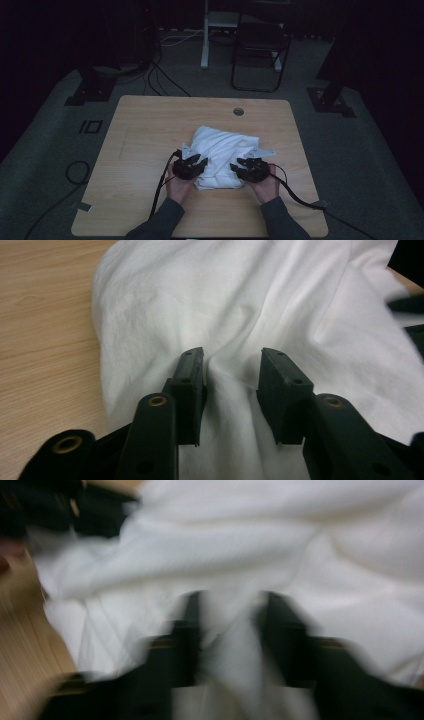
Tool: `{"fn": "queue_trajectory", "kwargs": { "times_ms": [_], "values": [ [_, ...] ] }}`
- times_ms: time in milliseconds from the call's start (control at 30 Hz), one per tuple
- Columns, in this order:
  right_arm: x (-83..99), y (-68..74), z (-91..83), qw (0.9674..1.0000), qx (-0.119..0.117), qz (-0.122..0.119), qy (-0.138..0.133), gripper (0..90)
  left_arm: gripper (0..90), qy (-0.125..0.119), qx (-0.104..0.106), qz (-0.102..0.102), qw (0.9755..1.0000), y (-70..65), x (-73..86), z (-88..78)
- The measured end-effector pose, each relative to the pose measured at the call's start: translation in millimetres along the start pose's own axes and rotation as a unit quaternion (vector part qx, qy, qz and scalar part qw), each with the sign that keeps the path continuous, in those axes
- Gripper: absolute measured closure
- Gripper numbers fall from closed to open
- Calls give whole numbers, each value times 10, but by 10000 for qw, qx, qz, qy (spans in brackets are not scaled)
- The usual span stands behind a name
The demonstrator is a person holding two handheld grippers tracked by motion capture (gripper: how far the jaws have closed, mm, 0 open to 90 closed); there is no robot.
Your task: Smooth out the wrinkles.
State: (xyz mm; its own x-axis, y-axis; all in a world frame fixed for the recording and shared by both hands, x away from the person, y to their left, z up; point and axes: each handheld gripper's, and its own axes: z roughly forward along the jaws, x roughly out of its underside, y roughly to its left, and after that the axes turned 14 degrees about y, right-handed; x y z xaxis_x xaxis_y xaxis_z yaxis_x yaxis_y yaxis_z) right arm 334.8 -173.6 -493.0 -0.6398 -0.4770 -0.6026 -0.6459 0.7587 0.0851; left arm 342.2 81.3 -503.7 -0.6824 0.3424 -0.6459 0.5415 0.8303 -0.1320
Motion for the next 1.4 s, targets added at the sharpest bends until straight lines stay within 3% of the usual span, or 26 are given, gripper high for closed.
{"fn": "queue_trajectory", "kwargs": {
  "times_ms": [33,67,267,433,567,667,767,833,933,1033,1067,1133,1200,1300,1400],
  "values": [
    [37,6,0,10000,6,-10,62,841,614,-5,-1,0,10000,2,1,-8],
    [68,7,-28,10000,30,-12,33,877,604,-11,1,-3,10000,4,3,-20],
    [266,-8,-463,9994,166,-84,-297,881,549,-109,28,-25,9999,20,10,-95],
    [524,-105,-668,9996,105,48,-247,880,507,-202,208,-51,9996,47,35,-170],
    [645,-161,-579,9999,-16,81,108,842,501,-326,226,51,9992,7,24,-259],
    [557,-140,-604,9997,92,107,-209,650,500,-421,240,134,9987,-2,-4,-312],
    [364,-81,-631,9986,171,1,-498,575,497,-433,280,126,9986,15,-26,-307],
    [241,-37,-588,9983,200,-110,-533,539,497,-367,356,98,9986,18,-23,-277],
    [82,45,-379,9991,114,-199,-364,503,497,-176,430,205,9987,-17,10,-208],
    [74,83,-157,9998,-13,-203,-28,516,491,-73,434,347,9984,-81,59,-186],
    [74,83,-157,9998,-13,-203,-28,516,490,-73,434,347,9984,-81,59,-186],
    [173,111,-81,9995,24,-200,249,534,490,-72,543,391,9977,-122,99,-226],
    [253,111,-86,9993,25,-166,347,533,490,-64,583,465,9972,-155,134,-265],
    [369,103,-78,9981,205,-207,535,524,487,-16,641,494,9967,-178,200,-287],
    [400,55,24,9977,255,-130,617,527,487,19,629,464,9969,-187,273,-256]
  ]
}}
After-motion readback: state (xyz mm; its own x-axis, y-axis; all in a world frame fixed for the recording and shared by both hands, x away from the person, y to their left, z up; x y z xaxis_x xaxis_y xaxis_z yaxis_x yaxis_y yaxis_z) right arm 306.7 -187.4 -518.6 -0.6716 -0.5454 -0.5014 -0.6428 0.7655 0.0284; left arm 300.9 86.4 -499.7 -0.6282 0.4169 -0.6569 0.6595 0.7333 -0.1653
